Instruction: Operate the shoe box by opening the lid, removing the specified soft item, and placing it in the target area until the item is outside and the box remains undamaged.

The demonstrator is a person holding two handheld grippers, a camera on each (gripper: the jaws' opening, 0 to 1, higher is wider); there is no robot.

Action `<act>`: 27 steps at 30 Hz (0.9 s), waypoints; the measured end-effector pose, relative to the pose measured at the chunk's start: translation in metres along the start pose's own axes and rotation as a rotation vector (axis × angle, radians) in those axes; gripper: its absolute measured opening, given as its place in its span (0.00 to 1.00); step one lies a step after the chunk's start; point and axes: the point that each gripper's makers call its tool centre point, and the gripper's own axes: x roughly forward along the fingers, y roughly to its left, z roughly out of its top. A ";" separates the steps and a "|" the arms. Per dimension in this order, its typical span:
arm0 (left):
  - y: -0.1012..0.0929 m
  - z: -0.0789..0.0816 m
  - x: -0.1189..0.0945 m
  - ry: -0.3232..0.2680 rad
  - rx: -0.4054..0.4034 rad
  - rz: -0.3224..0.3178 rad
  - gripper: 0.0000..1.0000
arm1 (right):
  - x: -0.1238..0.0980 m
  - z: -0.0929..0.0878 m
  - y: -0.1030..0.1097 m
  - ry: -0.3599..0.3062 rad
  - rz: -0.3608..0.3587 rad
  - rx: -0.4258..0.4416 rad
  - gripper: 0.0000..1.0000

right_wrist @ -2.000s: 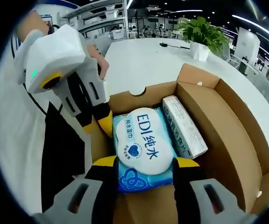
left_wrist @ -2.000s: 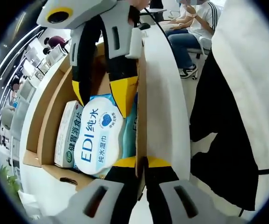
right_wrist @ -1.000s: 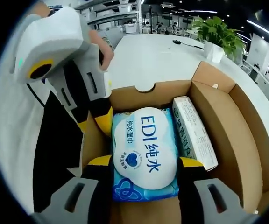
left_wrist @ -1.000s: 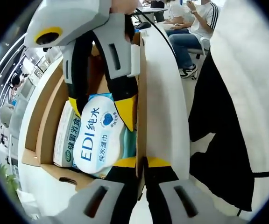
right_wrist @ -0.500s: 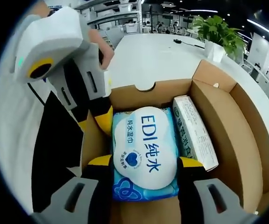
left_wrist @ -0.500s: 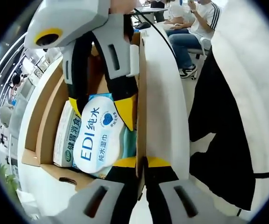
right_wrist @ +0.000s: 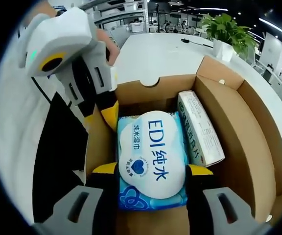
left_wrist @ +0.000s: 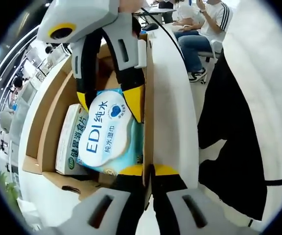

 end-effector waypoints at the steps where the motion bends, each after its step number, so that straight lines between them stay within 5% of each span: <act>1: 0.000 0.000 0.000 -0.001 0.000 0.001 0.04 | -0.002 -0.001 0.000 0.002 0.001 -0.002 0.54; 27: 0.001 0.001 0.000 -0.005 -0.001 0.011 0.04 | -0.037 -0.048 -0.008 0.114 -0.009 -0.002 0.54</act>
